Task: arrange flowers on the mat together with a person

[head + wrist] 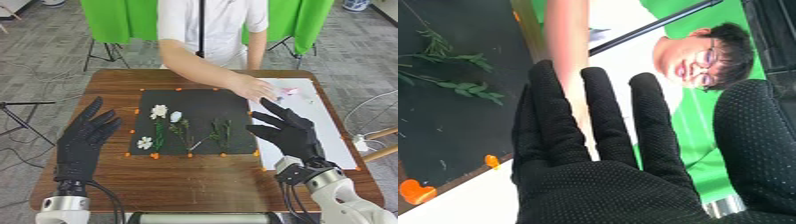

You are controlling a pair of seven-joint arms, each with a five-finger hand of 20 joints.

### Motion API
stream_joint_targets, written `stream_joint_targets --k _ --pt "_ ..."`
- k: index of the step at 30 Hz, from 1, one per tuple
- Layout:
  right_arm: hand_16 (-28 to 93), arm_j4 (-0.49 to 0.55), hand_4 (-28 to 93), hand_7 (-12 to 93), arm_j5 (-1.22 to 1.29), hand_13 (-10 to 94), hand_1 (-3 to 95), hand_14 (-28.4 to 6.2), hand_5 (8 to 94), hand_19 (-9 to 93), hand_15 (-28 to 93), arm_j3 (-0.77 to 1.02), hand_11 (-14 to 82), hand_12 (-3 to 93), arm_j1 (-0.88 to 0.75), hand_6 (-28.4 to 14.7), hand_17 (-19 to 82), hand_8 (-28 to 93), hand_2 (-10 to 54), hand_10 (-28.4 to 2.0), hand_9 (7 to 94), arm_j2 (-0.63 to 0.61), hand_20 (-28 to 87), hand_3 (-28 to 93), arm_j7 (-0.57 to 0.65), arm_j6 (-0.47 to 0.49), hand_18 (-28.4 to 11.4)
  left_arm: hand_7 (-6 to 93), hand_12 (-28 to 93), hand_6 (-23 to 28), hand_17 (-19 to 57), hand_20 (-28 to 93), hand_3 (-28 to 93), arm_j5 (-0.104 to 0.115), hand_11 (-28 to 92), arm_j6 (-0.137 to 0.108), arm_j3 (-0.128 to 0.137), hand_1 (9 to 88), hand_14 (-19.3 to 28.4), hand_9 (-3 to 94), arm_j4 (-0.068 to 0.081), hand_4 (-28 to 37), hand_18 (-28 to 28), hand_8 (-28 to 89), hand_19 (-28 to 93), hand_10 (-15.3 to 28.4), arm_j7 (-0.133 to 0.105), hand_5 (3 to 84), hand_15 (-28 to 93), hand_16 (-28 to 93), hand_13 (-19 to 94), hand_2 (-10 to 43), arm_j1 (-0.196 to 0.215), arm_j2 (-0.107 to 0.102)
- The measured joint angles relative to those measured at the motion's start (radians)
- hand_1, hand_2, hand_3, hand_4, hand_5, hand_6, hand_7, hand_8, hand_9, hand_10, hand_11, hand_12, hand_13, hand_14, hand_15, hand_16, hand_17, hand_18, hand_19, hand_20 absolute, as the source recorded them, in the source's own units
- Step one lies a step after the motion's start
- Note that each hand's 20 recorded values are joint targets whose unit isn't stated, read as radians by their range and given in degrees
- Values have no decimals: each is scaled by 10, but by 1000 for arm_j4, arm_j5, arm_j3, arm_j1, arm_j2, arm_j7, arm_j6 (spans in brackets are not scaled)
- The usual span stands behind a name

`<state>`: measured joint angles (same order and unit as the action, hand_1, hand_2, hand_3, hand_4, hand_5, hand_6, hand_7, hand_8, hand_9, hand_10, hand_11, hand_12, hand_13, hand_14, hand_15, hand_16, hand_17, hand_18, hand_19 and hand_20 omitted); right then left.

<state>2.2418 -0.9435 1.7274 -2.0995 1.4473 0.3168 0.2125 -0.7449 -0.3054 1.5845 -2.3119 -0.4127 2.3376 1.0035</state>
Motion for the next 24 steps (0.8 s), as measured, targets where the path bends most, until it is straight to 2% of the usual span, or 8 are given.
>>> stream_joint_targets --k 18,24 --pt "170 -4 -283 103 -5 374 162 -223 415 480 237 0 68 115 5 -3 14 -124 90 -156 453 2 170 825 20 12 -195 102 86 77 -60 23 780 3 218 0 -1 216 278 360 0 -283 236 -98 598 201 2 352 464 -99 280 88 -4 0" --pt "167 -7 -283 103 -46 376 163 -222 419 480 245 0 72 115 9 -4 13 -124 89 -156 456 3 171 825 27 29 -195 103 88 79 -55 26 780 11 226 0 -3 216 280 364 0 -283 241 -98 618 208 2 352 484 -103 283 89 -5 0"
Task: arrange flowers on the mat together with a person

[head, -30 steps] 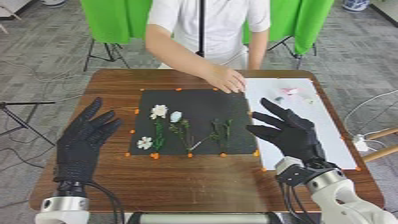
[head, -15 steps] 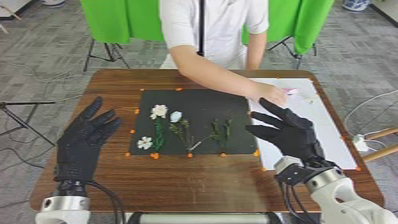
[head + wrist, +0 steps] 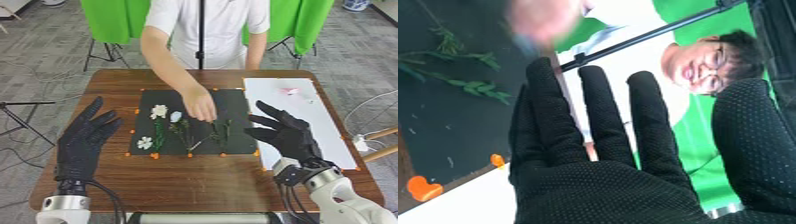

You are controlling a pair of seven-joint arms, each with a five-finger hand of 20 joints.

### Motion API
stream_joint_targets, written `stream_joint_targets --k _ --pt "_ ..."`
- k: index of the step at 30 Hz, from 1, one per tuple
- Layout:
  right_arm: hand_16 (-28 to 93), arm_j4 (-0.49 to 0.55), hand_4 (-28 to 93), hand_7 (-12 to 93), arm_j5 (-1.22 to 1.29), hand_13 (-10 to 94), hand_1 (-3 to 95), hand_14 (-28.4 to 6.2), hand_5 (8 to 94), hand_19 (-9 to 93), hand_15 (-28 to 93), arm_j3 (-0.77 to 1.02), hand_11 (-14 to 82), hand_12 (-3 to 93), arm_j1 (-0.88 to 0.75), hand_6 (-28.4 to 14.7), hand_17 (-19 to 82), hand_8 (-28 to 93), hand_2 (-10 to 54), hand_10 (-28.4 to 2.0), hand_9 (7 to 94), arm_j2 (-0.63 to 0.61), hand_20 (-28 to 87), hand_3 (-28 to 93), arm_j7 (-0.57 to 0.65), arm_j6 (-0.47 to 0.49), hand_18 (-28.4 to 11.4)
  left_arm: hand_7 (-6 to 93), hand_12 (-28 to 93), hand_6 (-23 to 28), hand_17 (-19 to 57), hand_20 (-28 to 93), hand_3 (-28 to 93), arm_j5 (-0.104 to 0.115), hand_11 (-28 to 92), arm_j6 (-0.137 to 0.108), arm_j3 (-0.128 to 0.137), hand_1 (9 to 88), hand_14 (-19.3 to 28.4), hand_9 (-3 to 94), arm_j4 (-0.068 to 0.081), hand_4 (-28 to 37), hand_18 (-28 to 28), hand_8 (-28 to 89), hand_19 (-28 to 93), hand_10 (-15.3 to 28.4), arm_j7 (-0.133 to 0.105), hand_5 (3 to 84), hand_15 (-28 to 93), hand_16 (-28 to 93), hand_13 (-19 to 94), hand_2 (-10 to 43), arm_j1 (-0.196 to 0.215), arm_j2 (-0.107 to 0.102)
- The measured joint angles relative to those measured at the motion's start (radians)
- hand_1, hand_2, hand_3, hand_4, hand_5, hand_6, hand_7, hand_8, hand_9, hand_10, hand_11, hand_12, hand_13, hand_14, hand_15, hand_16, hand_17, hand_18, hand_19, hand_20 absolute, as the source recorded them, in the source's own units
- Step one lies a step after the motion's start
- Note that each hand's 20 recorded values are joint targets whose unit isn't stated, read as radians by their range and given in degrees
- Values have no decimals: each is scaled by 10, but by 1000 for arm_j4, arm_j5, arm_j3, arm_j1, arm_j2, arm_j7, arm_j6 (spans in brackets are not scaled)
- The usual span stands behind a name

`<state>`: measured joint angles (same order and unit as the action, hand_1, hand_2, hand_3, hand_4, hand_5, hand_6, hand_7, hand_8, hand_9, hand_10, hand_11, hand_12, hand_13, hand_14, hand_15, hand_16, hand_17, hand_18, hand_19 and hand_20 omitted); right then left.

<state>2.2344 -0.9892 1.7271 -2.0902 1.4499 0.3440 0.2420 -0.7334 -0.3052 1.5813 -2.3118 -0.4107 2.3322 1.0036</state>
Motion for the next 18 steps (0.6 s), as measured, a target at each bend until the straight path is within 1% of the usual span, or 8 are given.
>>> stream_joint_targets --k 7,18 --pt "163 -6 -283 104 -40 379 164 -222 421 480 255 -6 74 115 11 -4 13 -124 88 -157 459 0 172 823 10 21 -195 103 87 78 -55 18 779 1 224 2 -1 215 280 364 0 -283 243 -98 619 208 2 351 484 -109 284 89 -1 3" --pt "160 -24 -283 104 -68 387 167 -218 421 484 273 -6 78 115 36 -3 14 -124 85 -158 462 -20 173 821 28 26 -195 104 86 78 -57 3 778 2 221 3 -1 213 279 361 2 -283 243 -99 609 206 3 350 480 -109 282 89 -3 6"
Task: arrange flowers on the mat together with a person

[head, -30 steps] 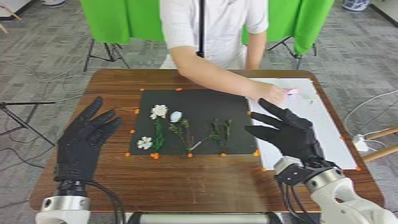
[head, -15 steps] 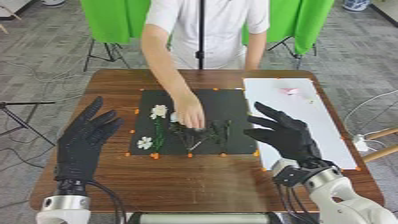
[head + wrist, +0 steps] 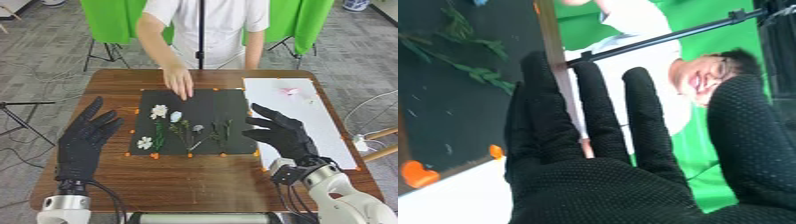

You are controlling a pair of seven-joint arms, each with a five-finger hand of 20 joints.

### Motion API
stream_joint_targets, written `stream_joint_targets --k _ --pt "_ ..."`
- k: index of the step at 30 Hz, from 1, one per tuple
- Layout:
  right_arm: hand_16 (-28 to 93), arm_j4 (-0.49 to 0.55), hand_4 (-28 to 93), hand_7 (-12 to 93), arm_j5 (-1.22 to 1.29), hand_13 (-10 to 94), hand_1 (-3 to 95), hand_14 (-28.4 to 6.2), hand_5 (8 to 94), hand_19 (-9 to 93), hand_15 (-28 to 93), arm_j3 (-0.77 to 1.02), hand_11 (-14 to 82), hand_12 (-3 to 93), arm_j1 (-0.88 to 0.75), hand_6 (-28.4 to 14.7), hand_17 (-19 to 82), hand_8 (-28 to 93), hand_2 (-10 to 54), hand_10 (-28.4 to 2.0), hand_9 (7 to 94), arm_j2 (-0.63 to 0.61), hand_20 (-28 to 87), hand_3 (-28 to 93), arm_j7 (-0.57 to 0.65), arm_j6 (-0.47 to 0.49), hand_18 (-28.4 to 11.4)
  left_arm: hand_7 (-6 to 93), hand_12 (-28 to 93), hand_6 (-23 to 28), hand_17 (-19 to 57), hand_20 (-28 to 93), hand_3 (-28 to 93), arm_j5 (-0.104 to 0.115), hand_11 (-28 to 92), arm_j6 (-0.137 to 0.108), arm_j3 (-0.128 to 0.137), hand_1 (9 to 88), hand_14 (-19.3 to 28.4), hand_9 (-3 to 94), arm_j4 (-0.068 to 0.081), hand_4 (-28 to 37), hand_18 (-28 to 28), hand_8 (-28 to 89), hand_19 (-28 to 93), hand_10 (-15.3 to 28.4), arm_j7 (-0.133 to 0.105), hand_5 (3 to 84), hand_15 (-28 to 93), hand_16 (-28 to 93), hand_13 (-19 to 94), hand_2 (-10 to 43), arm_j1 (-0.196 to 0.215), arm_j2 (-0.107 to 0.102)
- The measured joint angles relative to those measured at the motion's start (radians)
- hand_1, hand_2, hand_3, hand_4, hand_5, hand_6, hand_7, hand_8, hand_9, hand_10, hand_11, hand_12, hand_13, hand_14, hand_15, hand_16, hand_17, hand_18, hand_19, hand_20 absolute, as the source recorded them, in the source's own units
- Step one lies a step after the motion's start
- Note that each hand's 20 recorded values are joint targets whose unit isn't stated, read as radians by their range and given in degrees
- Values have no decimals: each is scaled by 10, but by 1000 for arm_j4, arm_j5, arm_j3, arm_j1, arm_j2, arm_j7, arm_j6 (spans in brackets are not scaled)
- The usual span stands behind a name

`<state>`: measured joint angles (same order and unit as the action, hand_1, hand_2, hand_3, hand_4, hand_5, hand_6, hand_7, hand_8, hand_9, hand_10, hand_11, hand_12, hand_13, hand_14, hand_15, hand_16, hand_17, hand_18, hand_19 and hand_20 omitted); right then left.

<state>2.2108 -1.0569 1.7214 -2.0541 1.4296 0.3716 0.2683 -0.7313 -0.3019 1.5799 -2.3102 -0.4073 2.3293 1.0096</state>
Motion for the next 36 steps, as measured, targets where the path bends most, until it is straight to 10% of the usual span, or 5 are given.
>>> stream_joint_targets --k 10,18,30,36 --pt "133 -5 -283 114 -66 435 183 -210 409 531 379 -2 127 122 23 8 44 -127 62 -176 498 -29 181 817 -2 -27 -199 106 88 77 -59 -3 777 4 221 0 -4 212 279 361 0 -283 245 -99 610 206 -2 349 478 -107 280 89 -2 -1" --pt "95 -28 -282 120 -345 499 230 -194 392 592 446 -19 161 116 75 21 84 -128 19 -175 526 -160 175 824 33 -282 -213 106 89 80 -60 -4 777 4 223 0 -4 211 278 360 0 -283 247 -98 612 206 0 348 479 -107 280 89 -2 -1" --pt "89 -361 -283 144 -928 608 310 -159 474 646 447 -364 181 115 457 20 140 -145 -47 -162 631 -551 130 827 446 -675 -223 109 90 81 -62 -7 778 5 227 -1 -18 212 279 361 0 -283 249 -99 615 209 -1 349 480 -108 279 89 -12 -9" --pt "93 -537 -283 139 -1089 613 324 -150 460 650 437 -551 178 115 651 26 141 -142 -61 -156 629 -649 114 832 513 -582 -221 110 90 82 -62 -9 777 4 229 0 -21 213 278 361 -1 -283 249 -99 616 209 2 350 480 -107 279 90 -20 -8"
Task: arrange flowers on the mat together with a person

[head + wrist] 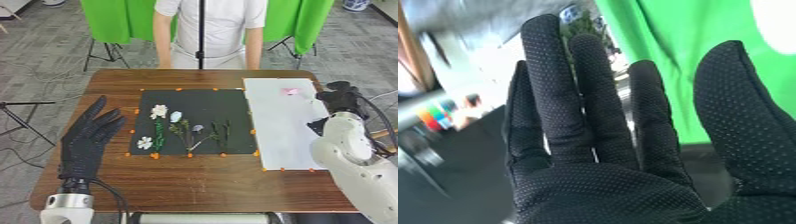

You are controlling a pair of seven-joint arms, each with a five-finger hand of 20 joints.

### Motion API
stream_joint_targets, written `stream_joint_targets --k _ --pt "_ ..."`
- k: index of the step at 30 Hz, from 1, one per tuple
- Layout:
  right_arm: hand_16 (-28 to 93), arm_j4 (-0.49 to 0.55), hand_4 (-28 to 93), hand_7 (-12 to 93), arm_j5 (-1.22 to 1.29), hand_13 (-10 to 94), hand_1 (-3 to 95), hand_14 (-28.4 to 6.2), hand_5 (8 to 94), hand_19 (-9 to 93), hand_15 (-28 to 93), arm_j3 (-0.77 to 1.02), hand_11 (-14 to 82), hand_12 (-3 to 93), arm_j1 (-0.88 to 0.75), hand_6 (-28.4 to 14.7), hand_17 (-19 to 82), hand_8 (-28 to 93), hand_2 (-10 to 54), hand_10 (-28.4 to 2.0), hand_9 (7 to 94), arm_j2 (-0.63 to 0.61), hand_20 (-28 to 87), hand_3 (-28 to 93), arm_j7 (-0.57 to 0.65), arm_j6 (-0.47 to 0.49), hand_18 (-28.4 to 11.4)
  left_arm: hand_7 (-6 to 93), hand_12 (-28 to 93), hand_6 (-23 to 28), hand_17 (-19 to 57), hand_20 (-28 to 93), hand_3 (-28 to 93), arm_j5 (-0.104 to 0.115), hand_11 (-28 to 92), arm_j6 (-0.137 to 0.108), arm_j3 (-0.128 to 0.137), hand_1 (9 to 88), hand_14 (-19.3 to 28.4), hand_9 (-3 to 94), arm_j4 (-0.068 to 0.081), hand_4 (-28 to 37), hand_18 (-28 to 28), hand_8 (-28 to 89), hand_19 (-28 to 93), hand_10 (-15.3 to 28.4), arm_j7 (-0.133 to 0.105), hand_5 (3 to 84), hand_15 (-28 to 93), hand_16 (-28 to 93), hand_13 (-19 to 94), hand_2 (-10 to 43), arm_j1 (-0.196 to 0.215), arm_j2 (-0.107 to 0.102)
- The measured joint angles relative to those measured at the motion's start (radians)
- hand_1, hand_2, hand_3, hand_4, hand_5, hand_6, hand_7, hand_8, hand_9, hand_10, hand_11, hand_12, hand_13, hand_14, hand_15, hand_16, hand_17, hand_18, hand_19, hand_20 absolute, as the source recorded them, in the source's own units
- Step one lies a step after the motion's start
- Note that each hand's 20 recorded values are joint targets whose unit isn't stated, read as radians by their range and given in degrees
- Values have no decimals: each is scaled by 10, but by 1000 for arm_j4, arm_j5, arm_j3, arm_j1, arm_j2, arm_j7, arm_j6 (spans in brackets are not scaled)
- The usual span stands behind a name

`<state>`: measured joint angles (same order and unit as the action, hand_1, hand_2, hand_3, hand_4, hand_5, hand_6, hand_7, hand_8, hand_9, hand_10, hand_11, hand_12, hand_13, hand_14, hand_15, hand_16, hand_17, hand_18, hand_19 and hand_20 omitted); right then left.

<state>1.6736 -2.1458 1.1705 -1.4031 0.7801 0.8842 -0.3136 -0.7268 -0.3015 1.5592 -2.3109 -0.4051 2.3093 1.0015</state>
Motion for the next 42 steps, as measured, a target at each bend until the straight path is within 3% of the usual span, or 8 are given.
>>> stream_joint_targets --k 4,6,14,19,35,38,42 --pt "95 -87 -283 140 -30 613 328 -143 452 649 428 -93 174 116 117 31 139 -142 -76 -152 627 -23 106 834 -4 210 -220 111 91 83 -63 -10 776 6 230 8 -3 213 278 361 0 -283 249 -99 616 208 2 350 481 -107 279 90 -10 1" --pt "97 -123 -283 142 -39 613 327 -142 448 648 425 -142 172 116 167 34 139 -142 -79 -150 625 -30 102 832 -6 256 -219 111 91 83 -63 -9 776 12 232 14 -3 213 278 362 1 -283 249 -99 617 209 2 350 481 -107 279 90 -15 2" --pt "102 -215 -283 148 -58 613 344 -135 457 646 416 -262 167 116 300 46 138 -147 -91 -145 621 -31 94 820 -13 302 -219 111 90 84 -63 -10 776 23 234 35 -3 214 279 362 4 -283 250 -98 618 210 2 350 484 -107 280 90 -35 2" --pt "107 -251 -283 146 -62 610 345 -134 473 636 407 -271 163 117 347 49 133 -148 -94 -143 621 -20 92 820 -53 412 -218 112 91 84 -63 -11 778 27 235 40 -3 215 279 362 5 -283 250 -99 618 210 0 351 484 -108 279 89 -42 1" --pt "115 -289 -283 145 -49 600 349 -134 475 625 396 -252 155 117 344 54 125 -147 -95 -141 614 36 98 814 -58 511 -214 113 91 85 -63 -12 779 43 241 61 -7 217 279 363 13 -283 249 -99 619 211 -1 351 486 -108 279 89 -64 2" --pt "114 -302 -283 146 -49 611 368 -128 519 620 390 -258 149 115 345 63 129 -151 -95 -128 634 41 99 803 -58 524 -210 113 91 85 -63 -12 780 46 243 64 -9 217 279 363 15 -283 248 -99 619 211 -2 351 487 -108 279 89 -69 2" --pt "130 -321 -283 125 -55 658 426 -99 667 613 359 -271 140 117 353 76 140 -146 -95 -87 716 42 103 768 -74 535 -190 113 90 85 -63 -12 779 50 243 65 -9 218 279 364 16 -283 247 -99 619 211 -7 352 487 -109 279 89 -71 1"
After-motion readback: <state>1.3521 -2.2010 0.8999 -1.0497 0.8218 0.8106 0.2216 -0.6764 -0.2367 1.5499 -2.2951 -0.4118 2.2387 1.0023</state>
